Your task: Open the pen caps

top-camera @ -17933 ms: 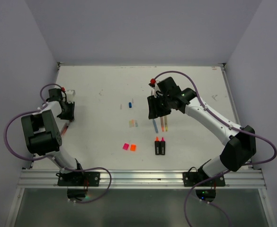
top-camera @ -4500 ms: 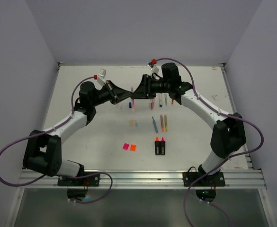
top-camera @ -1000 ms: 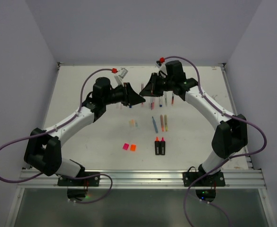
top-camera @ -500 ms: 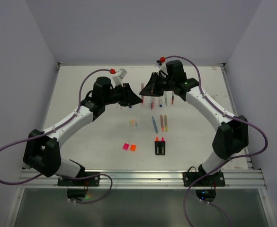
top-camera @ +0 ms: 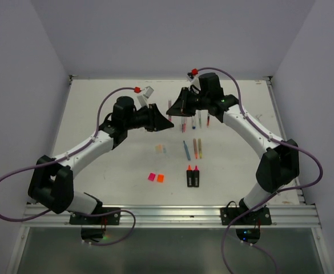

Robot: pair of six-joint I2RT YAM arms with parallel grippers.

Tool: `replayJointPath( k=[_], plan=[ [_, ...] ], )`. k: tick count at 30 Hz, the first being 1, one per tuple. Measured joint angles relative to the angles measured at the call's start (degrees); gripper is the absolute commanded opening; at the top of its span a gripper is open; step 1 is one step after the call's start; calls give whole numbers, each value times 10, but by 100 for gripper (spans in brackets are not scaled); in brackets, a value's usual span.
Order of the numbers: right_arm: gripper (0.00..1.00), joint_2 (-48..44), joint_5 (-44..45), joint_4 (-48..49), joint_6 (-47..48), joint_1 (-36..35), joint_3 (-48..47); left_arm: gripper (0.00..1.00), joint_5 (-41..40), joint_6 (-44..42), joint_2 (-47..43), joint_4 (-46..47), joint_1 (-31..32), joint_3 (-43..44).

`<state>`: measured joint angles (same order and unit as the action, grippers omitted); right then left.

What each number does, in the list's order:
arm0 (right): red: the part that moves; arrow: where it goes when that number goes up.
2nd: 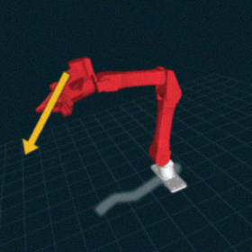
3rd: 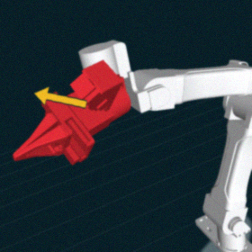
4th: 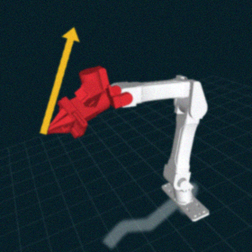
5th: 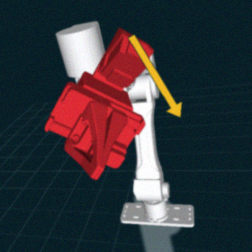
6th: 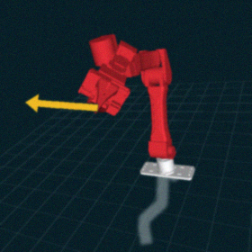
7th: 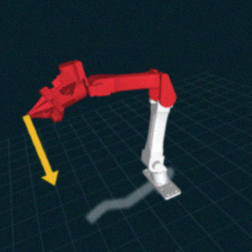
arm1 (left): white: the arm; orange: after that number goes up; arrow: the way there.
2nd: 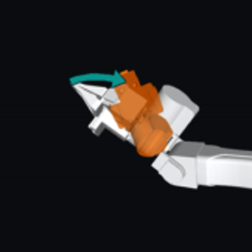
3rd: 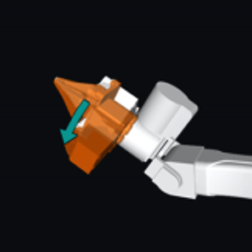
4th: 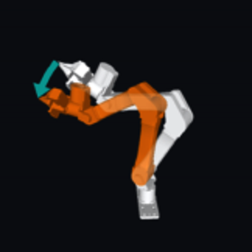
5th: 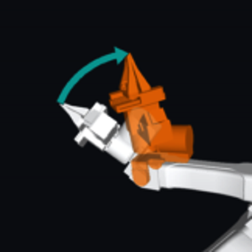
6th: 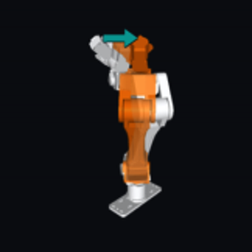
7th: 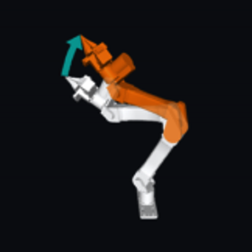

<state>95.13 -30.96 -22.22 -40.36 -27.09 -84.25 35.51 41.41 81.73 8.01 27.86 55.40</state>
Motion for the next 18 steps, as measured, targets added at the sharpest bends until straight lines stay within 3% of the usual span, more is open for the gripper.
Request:
replayJointPath(
  k=[4, 5, 8, 12, 15, 18],
  plan=[
    [0, 0, 0, 7, -5, -3, 0, 33, 2, 2, 0, 4, 0, 0],
    [0, 0, 0, 8, -6, -4, 0, 20, 3, 4, 0, 5, 0, 0],
    [0, -2, 0, 11, -5, -5, 0, 0, 7, 18, 1, 7, -2, -1],
    [0, -7, -2, 12, 3, -1, 0, 0, 38, 52, 12, 75, -10, -22],
    [0, -9, -31, 33, 3, 9, 9, 0, 90, 108, 38, 196, -22, -51],
    [0, -12, -99, 114, -25, 28, 43, 0, 128, 174, 64, 322, -32, -75]
  ],
)
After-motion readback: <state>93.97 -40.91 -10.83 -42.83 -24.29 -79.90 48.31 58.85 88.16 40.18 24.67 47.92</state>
